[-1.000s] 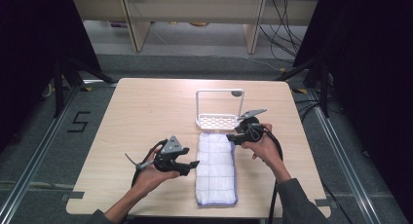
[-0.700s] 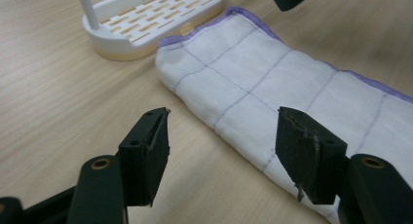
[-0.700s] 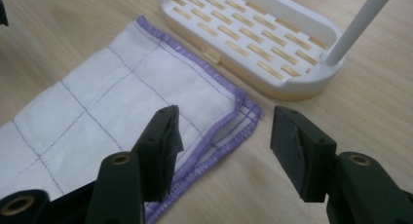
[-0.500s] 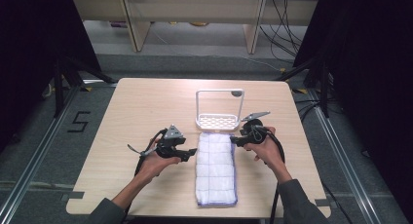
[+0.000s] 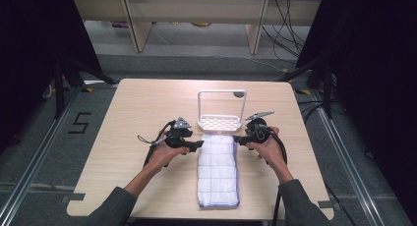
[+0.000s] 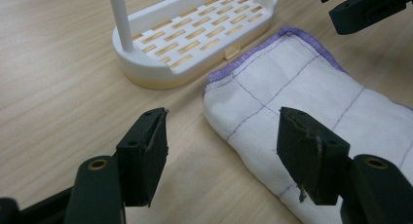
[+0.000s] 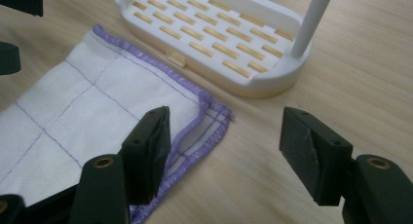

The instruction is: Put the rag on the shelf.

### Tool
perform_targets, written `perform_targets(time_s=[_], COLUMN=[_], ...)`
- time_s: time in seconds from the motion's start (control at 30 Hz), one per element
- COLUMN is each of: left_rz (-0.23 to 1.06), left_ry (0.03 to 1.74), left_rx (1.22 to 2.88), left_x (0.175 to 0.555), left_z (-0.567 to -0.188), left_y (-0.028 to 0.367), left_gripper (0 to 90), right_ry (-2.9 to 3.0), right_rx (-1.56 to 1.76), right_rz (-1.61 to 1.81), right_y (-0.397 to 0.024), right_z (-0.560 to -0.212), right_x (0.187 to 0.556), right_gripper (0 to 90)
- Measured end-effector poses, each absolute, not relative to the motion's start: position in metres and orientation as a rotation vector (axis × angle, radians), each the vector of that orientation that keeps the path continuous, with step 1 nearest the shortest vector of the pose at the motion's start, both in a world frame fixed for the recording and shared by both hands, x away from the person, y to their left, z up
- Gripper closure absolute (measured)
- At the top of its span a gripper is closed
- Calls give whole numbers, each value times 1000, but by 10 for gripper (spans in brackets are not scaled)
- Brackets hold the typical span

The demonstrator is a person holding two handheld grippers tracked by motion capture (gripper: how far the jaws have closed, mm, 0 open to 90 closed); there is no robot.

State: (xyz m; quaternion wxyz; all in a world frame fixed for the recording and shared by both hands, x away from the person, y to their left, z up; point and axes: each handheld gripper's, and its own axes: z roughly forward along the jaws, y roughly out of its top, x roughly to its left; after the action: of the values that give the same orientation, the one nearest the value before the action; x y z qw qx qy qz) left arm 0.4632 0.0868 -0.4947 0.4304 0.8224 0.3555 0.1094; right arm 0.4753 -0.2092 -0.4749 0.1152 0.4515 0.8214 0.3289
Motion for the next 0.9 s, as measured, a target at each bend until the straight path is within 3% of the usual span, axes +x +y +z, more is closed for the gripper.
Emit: perform_targets(time_s=[0.67, 0.9], left_rz=[273, 278], left_ry=[884, 841], left_rx=[2051, 2110], left_x=[477, 479], left_z=[-502, -509], left_y=[72, 67], left_gripper=[405, 424], right_ry=[2434, 2449], right_rx=[1309, 1293], right_rz=[895, 880], right_y=[-179, -179], right_z=[-491, -498], right_x=[480, 481], right_gripper=[372, 420])
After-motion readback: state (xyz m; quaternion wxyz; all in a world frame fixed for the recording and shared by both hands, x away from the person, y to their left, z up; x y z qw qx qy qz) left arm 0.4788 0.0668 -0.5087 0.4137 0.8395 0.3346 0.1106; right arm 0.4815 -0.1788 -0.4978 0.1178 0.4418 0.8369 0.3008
